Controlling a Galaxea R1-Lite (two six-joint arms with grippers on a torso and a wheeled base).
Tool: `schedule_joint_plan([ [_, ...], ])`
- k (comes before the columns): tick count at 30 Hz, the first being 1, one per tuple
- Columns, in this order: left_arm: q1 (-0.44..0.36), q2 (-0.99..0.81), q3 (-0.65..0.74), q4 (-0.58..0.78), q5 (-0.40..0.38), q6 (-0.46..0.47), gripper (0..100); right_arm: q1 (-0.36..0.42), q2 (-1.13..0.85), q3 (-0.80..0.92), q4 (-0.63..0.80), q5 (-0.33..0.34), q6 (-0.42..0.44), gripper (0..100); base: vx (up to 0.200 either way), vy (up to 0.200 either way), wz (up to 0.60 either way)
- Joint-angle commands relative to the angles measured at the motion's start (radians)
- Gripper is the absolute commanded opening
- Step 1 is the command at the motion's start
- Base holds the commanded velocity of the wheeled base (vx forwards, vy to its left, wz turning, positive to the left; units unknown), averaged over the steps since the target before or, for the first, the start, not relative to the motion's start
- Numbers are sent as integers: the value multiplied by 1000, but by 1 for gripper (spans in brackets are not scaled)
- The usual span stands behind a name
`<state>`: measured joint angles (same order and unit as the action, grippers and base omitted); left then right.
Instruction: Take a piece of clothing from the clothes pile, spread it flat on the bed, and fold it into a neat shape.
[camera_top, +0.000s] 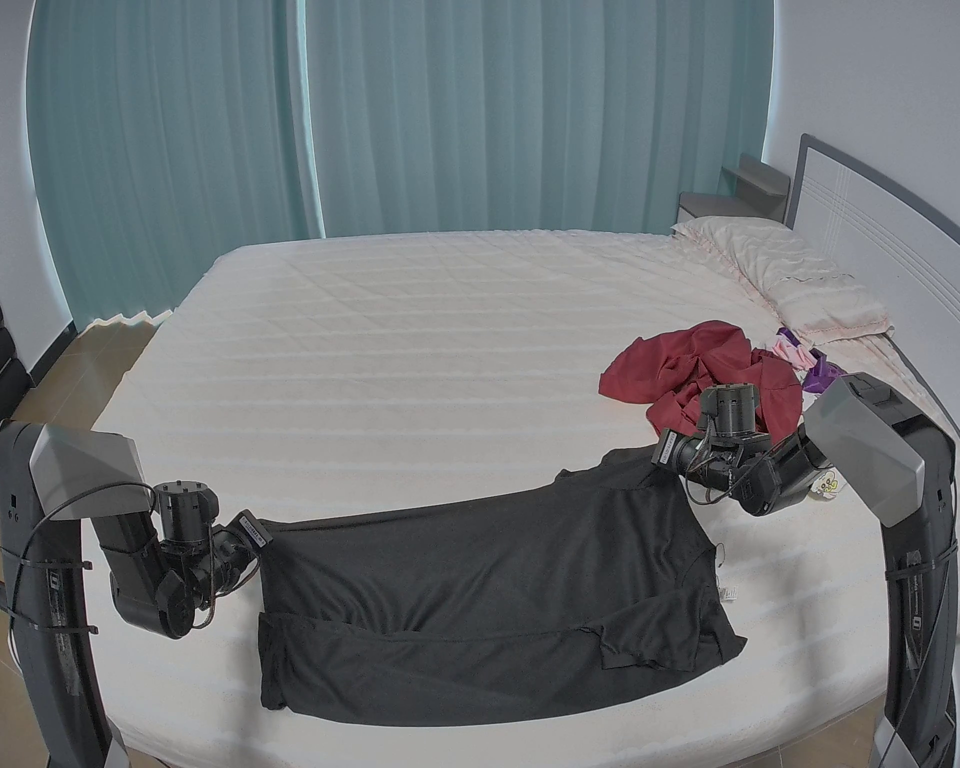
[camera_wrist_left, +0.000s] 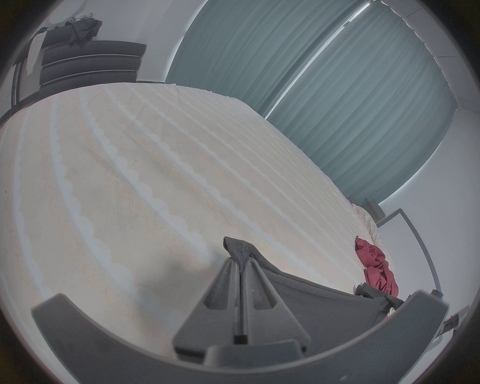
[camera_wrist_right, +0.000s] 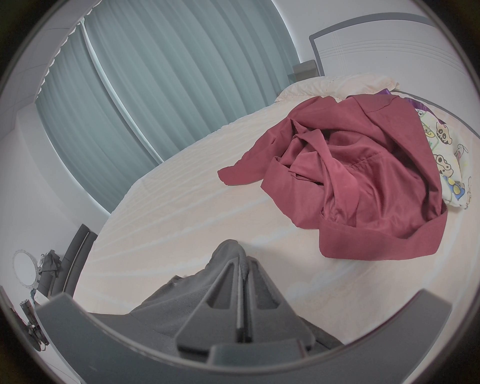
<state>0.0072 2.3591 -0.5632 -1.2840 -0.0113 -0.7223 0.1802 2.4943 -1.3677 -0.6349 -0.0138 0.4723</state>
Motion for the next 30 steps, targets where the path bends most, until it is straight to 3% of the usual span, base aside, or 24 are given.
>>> schedule_joint_plan([
  [1, -1, -43, 42, -3, -9, 0, 0, 2, -94, 99, -2, 9, 0, 0, 0, 0, 0],
  [17, 0, -54, 132, -3, -19, 119, 0, -7, -233, 423, -63, 41, -15, 0, 0, 0, 0],
  [22, 7, -57, 213, -3, -90, 225, 0, -1, -252, 544, -112, 45, -18, 0, 0, 0, 0],
  [30, 37, -40, 255, 6, -99, 351, 0, 1, -264, 674, -124, 58, -70, 0, 0, 0, 0],
])
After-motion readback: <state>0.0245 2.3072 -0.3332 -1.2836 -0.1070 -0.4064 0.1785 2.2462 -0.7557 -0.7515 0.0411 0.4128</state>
